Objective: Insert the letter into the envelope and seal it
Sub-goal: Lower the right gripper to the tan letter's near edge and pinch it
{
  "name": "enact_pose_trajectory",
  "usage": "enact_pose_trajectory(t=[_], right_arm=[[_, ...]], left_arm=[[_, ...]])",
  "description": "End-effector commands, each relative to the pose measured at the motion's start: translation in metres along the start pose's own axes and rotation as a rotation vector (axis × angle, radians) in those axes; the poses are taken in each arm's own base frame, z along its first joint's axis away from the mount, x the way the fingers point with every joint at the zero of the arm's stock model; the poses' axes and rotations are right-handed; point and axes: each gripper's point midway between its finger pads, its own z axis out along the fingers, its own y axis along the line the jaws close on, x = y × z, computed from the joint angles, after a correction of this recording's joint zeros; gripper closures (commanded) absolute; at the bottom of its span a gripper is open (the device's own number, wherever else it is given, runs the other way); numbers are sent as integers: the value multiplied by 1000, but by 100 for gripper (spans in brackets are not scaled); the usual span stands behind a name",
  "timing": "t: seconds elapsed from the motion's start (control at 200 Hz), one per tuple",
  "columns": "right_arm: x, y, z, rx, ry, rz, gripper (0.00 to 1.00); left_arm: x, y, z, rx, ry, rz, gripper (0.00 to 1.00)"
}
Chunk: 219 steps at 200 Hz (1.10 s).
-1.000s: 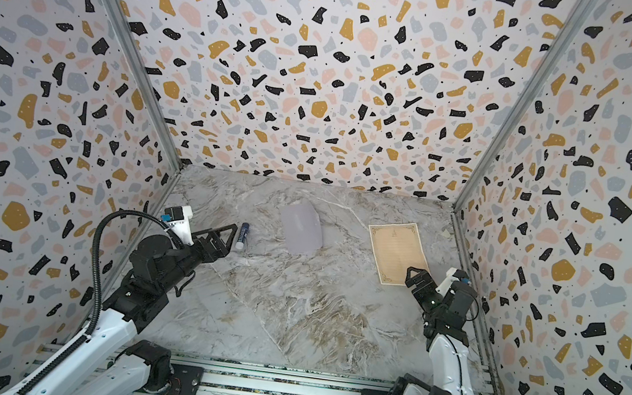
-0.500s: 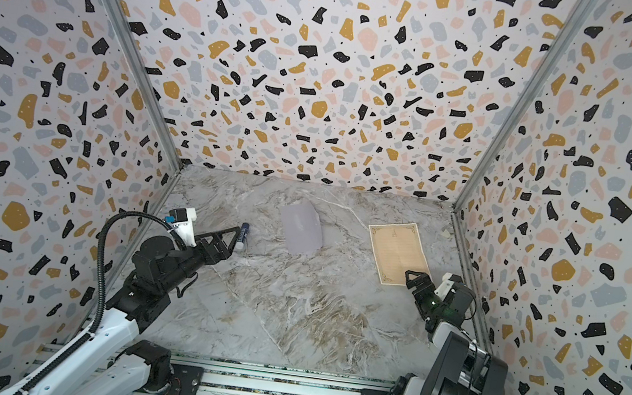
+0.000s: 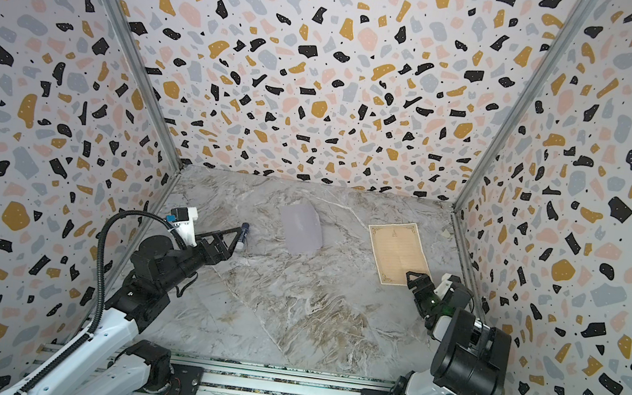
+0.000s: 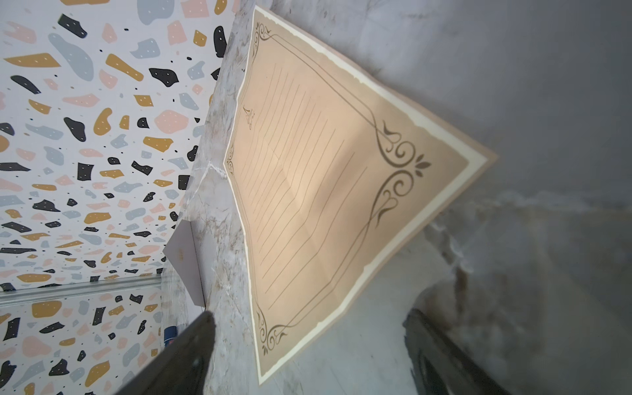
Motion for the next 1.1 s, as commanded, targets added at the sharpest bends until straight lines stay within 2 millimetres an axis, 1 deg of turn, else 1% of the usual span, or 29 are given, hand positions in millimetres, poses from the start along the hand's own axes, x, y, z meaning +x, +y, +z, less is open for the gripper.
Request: enact_pose_trajectory(t=[0.0,0.3,0.446,0.621,0.701,0.726,0.761,0.856,0.951,1.001,1.091], right_arm=[[-13,0,5,-5,-30,-4,14],[-17,-8,22,-29,-27,42,21],[-21,-10,28,-47,-33,67,28],[-25,-12,34,-58,-41,77,50],[-27,-12,36,-63,-47,75,63],[-28,-11,36,-66,-50,74,68],[-29,-11,37,-69,-54,74,73],[-33,-4,35,-91,-68,61,84],[-41,9,30,-126,-94,31,96],[-44,15,27,-138,-105,16,100],[-52,34,17,-176,-131,-28,100]], left_arm=[[-23,-23,-1,70,-55,42,0],[-20,-21,6,76,-43,37,0],[-19,-22,9,82,-33,36,0],[-20,-22,11,85,-33,36,0],[-19,-23,12,89,-29,33,0],[-19,-23,12,90,-29,34,0],[-19,-24,12,94,-30,32,0],[-21,-26,11,103,-35,33,0],[-21,-27,10,109,-38,38,0],[-22,-28,10,112,-39,41,0],[-24,-31,8,124,-45,51,0]])
